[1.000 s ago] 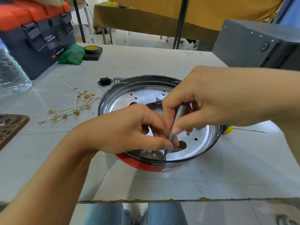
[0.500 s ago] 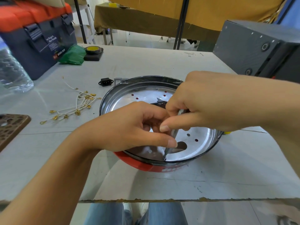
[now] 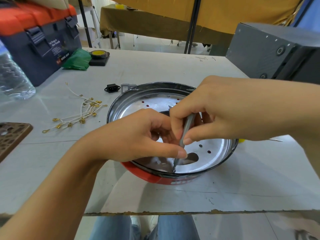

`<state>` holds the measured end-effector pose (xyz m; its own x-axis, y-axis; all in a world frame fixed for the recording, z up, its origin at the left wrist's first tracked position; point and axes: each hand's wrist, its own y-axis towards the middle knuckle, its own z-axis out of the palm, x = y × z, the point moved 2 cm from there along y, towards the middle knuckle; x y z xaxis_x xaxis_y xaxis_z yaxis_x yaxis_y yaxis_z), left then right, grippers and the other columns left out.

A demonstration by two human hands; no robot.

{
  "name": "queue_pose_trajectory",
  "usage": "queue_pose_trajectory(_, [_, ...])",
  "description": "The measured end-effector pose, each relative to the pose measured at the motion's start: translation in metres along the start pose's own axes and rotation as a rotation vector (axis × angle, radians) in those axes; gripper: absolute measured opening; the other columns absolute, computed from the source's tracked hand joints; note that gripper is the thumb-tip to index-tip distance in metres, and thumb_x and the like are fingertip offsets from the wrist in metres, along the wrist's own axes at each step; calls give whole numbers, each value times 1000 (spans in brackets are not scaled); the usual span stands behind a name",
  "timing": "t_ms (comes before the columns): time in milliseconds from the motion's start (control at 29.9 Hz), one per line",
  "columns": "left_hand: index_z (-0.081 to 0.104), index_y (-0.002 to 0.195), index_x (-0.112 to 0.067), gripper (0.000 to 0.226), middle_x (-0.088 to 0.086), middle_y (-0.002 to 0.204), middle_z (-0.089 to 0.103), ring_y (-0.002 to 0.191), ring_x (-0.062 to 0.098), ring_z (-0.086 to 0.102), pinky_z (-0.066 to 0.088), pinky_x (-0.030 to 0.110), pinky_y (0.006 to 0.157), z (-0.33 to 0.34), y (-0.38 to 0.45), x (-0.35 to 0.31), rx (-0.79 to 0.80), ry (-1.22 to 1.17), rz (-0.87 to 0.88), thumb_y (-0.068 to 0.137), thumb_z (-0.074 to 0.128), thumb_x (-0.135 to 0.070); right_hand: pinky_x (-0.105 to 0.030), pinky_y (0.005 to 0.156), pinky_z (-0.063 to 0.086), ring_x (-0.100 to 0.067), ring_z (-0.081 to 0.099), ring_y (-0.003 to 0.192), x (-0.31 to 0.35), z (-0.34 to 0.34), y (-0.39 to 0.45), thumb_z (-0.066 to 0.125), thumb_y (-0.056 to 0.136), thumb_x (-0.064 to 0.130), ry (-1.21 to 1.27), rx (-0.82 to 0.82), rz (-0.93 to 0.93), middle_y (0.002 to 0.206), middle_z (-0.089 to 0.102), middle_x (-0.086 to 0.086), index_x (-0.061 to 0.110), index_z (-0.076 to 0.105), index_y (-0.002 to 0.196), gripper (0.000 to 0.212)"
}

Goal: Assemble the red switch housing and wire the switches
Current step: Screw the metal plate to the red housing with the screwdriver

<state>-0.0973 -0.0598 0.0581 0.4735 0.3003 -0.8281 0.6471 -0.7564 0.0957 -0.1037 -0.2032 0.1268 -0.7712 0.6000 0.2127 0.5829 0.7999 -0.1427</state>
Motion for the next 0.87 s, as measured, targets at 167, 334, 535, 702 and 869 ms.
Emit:
queue_pose_trajectory(167, [70, 89, -17, 13, 1, 87, 72, 83, 22, 65, 48, 46, 81, -3, -3, -3, -40, -2, 18, 79, 66, -24, -3, 61, 35, 12, 50, 62, 4, 0, 2, 65, 81, 31, 10, 11, 15, 56, 54, 29, 25, 65, 70, 12])
queue_pose_trajectory(334, [69, 88, -11, 26, 0, 83, 70, 84, 23, 64, 49, 42, 80, -4, -11, -3, -253, 63, 94, 77, 51, 3, -4, 63, 35, 14, 47, 63, 9, 2, 5, 60, 83, 38, -26, 24, 42, 63, 49, 39, 26, 53, 63, 25])
queue_pose_trajectory(535, [71, 88, -22, 21, -25, 86, 64, 81, -2, 60, 41, 14, 73, -3, -18, -7, -86, 469, 159, 80, 61, -5, -11, 60, 36, 7, 47, 61, 12, 5, 6, 56, 82, 41, -64, -24, 33, 60, 53, 20, 21, 58, 68, 25])
queue_pose_trajectory(702, [65, 79, -19, 16, -25, 81, 56, 78, 10, 55, 40, 26, 84, 3, -21, -2, 42, 561, 139, 87, 52, -12, -16, 63, 35, 3, 46, 67, 11, 8, 2, 53, 85, 36, -86, 22, 47, 61, 50, 12, 25, 63, 84, 15])
queue_pose_trajectory(869, [72, 106, -26, 33, -20, 104, 67, 97, 4, 59, 32, 16, 99, 5, -23, -1, 29, 547, 39, 87, 44, -21, -16, 63, 37, -1, 50, 70, 9, 5, 1, 62, 85, 28, -96, 48, 40, 70, 61, 10, 27, 68, 85, 6])
